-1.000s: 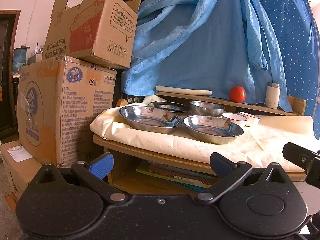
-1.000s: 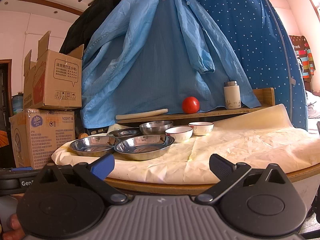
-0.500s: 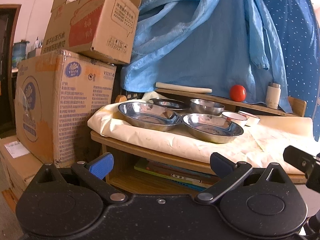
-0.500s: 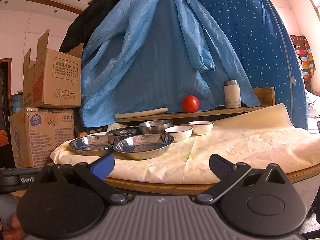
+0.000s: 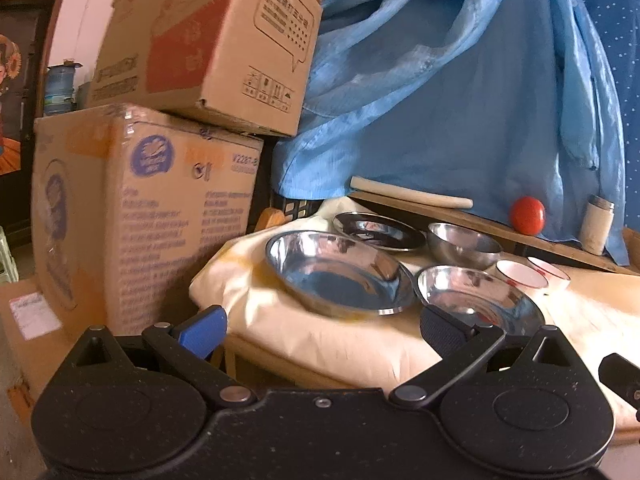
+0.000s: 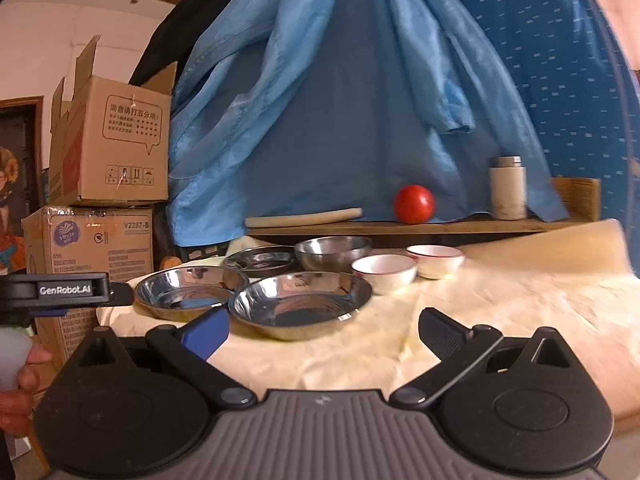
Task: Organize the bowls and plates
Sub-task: 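Grasp one large steel plate rim with the left gripper while the right gripper grasps the other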
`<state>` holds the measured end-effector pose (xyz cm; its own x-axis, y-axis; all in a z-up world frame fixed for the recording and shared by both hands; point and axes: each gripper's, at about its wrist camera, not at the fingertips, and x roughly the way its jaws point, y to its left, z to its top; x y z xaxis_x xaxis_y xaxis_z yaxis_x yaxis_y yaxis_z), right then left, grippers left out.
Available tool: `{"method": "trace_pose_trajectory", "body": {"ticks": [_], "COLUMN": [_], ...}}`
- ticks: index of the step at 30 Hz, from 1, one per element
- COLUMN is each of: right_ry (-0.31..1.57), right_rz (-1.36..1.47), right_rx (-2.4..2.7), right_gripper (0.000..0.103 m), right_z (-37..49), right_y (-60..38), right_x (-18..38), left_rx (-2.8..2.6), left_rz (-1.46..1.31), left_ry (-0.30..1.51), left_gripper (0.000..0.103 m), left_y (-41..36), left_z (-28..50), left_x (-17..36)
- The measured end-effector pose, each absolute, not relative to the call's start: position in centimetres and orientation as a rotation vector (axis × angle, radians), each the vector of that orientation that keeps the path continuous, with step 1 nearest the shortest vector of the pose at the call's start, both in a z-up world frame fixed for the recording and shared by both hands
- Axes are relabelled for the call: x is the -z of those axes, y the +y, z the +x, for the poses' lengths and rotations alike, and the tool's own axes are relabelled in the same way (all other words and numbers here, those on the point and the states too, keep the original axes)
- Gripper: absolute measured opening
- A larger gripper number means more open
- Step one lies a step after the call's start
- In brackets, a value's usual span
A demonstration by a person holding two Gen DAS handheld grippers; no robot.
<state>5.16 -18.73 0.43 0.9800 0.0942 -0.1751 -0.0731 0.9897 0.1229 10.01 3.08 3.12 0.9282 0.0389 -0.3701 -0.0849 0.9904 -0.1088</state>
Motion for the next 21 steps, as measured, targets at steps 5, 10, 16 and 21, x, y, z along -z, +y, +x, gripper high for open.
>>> {"method": "trace_pose_trajectory", "body": {"ticks": [5,10,16,21], "right_ry": [0.210,0.270,0.366,0.461], "right_rz": [0.063,-0.001,-0.015,-0.065], "right_rx": [-0.148,-0.250,-0.368,-0.458], "right_gripper": [0.103,0.103,0.103,0.103], "right_z": [9.8,15.5,21.8,26.9], "right_y": [-18.3,-17.3,-15.4,-13.1], "right_x": [-2.2,-4.0,-5.1,-5.1], "left_rx": [-0.058,-0.067,-0.061,-0.050], "left_rz": [-0.129,-0.183,-0.239,-0.260], "left_ry": [0.428,0.490,0.533,0.553], "left_gripper": [0.102,0.102,0.102,0.095], "left_y": [4.0,5.8,7.1,7.1], "left_z": [14.1,17.9,20.7,21.6], "left_x": [-3.4,-3.1,-2.7,-2.1]}}
